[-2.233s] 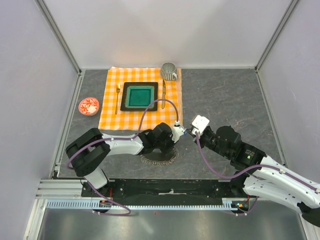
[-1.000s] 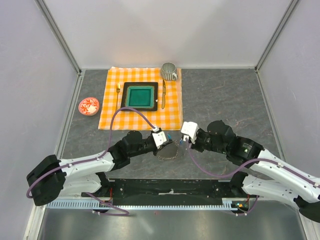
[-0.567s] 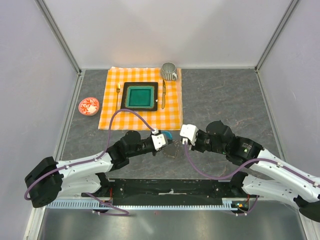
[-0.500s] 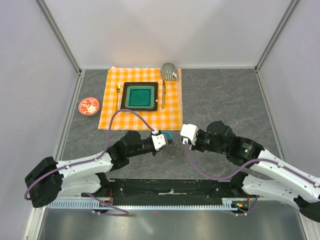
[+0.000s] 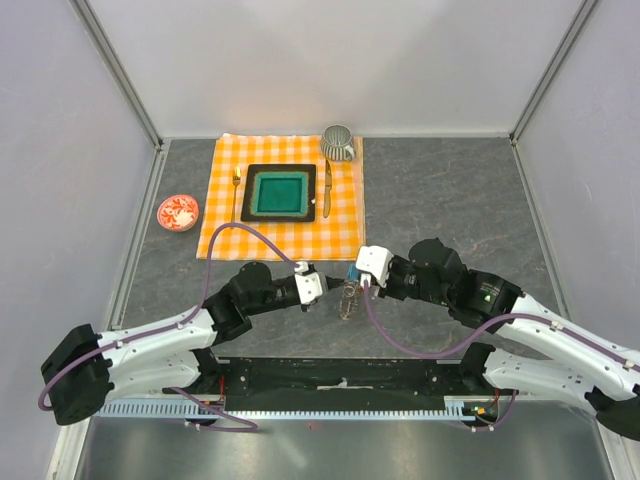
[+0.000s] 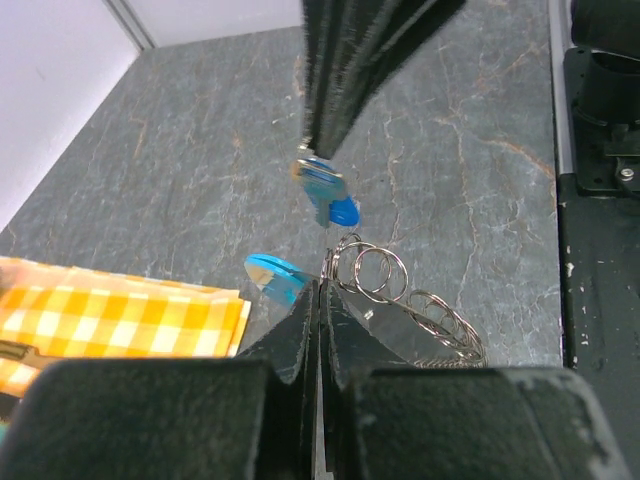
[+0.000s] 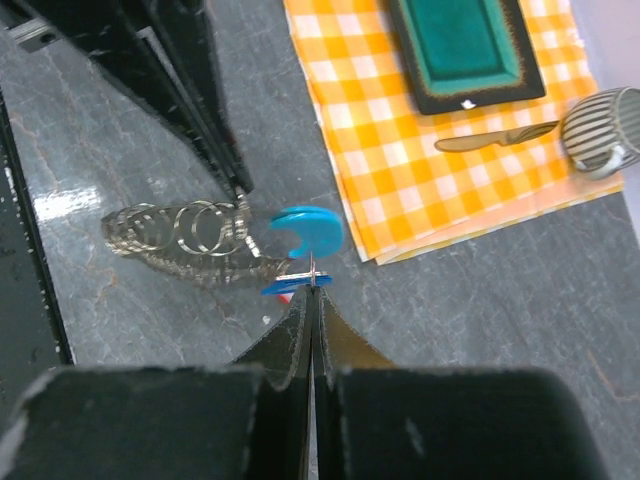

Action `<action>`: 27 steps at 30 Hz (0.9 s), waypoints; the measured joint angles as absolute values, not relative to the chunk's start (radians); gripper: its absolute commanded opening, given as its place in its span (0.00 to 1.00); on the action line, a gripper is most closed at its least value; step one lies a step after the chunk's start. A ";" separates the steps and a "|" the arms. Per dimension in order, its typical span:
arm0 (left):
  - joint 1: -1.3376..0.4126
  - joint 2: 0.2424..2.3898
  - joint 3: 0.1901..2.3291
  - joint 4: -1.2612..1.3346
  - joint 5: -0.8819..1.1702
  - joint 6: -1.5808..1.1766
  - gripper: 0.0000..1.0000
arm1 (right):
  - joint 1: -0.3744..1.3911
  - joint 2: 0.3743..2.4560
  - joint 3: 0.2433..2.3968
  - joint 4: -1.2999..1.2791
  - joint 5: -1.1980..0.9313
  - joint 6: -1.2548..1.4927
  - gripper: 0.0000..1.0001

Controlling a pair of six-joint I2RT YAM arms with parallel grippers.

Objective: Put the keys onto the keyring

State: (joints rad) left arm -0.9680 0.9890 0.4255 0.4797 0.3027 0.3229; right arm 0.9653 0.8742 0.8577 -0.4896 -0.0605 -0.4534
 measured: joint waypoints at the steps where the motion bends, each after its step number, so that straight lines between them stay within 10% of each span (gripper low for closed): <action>1: -0.968 0.983 0.426 0.480 0.315 0.330 0.02 | 0.966 0.874 0.865 -0.488 -0.052 -0.456 0.00; 27: -0.968 0.991 0.426 0.473 0.334 0.339 0.02 | 0.976 0.945 0.887 -0.512 -0.178 -0.465 0.00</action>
State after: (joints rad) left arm -0.9680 0.9905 0.4255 0.4732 0.3344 0.3389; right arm 0.9764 0.9455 0.8867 -0.5121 -0.1783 -0.4652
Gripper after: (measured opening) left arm 0.023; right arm 0.005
